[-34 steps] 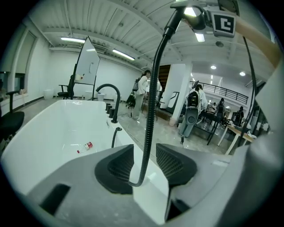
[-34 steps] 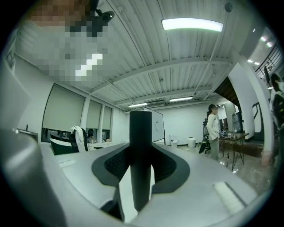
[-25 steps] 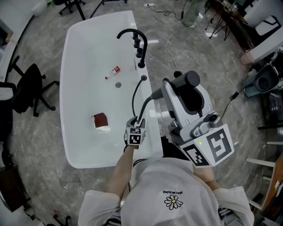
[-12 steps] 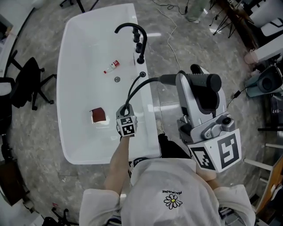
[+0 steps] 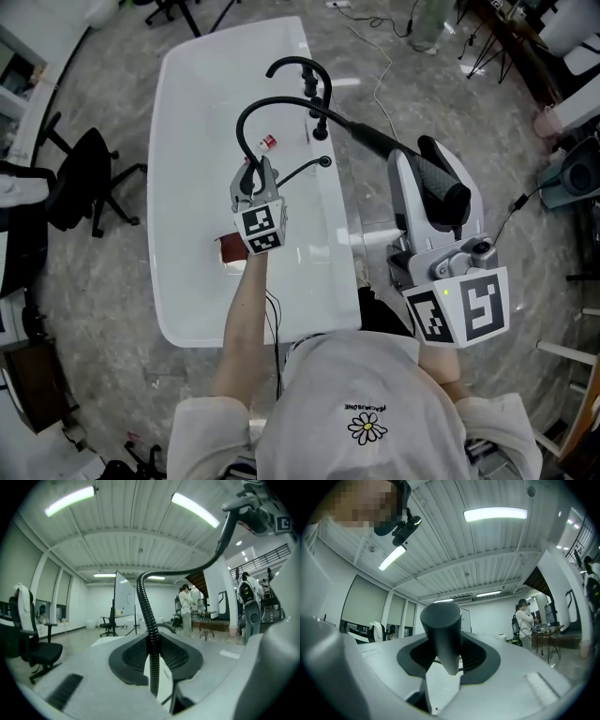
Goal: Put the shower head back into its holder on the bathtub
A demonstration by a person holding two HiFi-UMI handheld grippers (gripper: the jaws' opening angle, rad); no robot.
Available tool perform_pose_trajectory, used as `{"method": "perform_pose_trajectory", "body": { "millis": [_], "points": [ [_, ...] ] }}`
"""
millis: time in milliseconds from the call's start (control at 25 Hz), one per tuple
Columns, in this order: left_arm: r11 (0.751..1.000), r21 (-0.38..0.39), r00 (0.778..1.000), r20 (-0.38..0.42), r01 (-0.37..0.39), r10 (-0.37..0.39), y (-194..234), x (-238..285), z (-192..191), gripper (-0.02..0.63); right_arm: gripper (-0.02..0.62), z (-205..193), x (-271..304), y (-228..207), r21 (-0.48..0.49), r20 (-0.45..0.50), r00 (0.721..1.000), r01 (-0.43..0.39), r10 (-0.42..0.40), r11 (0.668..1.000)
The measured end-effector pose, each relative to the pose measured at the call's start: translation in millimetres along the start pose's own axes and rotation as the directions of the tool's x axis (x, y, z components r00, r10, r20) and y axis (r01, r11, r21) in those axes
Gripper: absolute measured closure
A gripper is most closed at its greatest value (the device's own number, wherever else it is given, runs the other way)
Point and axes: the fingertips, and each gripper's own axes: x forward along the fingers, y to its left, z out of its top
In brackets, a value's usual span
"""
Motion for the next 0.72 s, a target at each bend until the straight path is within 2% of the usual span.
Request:
{"method": "perform_pose_trajectory", "body": {
  "millis": [160,360,560,720],
  "points": [
    [0.998,0.058,0.983,0.18,0.031,-0.041,-1.0,17.8,86.8,0.546,0.462,2.6,0.2,-4.6,0.012,0.018,0.999,0.032,-0.033,0.999],
    [0.99,0.119,0.939,0.324,0.081,-0.116,-21.9,36.0,163.6,0.546,0.462,3.5,-0.5,-19.5,0.029,0.03,0.997,0.073,-0.074,0.997],
    [0.975,0.144,0.869,0.444,0.169,-0.216,-68.0,42.9,226.5,0.548,0.462,-5.7,-5.4,-41.8,0.076,0.027,0.993,0.11,-0.112,0.991],
    [0.951,0.101,0.787,0.54,0.292,-0.299,-116.0,37.6,253.0,0.551,0.462,-13.8,-3.1,-58.0,0.091,0.016,0.991,0.133,-0.135,0.987]
  ]
}}
